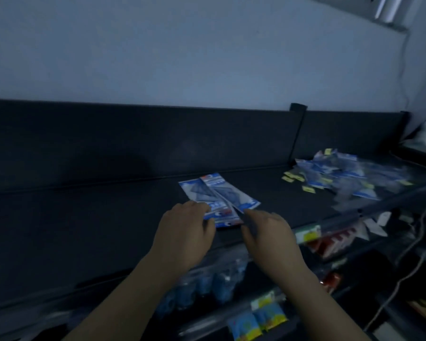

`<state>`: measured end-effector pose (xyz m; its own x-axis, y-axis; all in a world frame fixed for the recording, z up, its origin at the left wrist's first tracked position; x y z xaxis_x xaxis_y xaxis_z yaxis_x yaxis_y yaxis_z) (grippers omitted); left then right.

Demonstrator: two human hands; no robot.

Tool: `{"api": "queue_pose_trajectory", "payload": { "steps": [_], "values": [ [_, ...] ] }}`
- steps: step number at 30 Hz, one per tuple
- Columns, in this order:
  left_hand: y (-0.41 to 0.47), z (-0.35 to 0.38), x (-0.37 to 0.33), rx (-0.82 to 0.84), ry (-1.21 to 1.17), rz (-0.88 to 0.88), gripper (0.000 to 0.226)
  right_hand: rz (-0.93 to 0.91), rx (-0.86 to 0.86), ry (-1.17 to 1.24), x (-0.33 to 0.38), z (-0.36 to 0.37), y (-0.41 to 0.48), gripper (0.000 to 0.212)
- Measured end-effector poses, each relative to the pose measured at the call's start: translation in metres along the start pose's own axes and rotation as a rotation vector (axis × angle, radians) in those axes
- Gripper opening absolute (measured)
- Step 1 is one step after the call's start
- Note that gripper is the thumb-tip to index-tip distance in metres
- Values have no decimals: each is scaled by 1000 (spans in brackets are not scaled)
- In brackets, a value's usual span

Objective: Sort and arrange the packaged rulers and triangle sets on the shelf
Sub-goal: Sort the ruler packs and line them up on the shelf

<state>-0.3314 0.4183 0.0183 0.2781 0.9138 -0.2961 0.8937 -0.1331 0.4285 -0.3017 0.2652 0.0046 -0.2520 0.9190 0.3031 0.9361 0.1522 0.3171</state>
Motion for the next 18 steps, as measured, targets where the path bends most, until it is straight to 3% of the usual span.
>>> {"api": "queue_pose_trajectory", "payload": {
  "steps": [14, 18],
  "values": [
    [150, 119, -122, 55, -115, 120, 32, 169, -17, -61, -198, -41, 74, 44],
    [212, 153, -142, 91, -129, 135, 32, 217, -56, -52, -243, -51, 113, 32]
  ]
}}
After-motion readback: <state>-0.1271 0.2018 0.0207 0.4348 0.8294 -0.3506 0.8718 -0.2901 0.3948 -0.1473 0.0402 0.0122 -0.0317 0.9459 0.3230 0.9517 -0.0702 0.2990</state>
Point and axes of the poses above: each hand's wrist, its own y-axis towards the middle knuckle, its own z-axis out of the palm, x = y × z, the point moved 7 cm from there along y, towards the middle knuckle, and after that the axes turned 8 degrees about z, right-handed, at the moved point
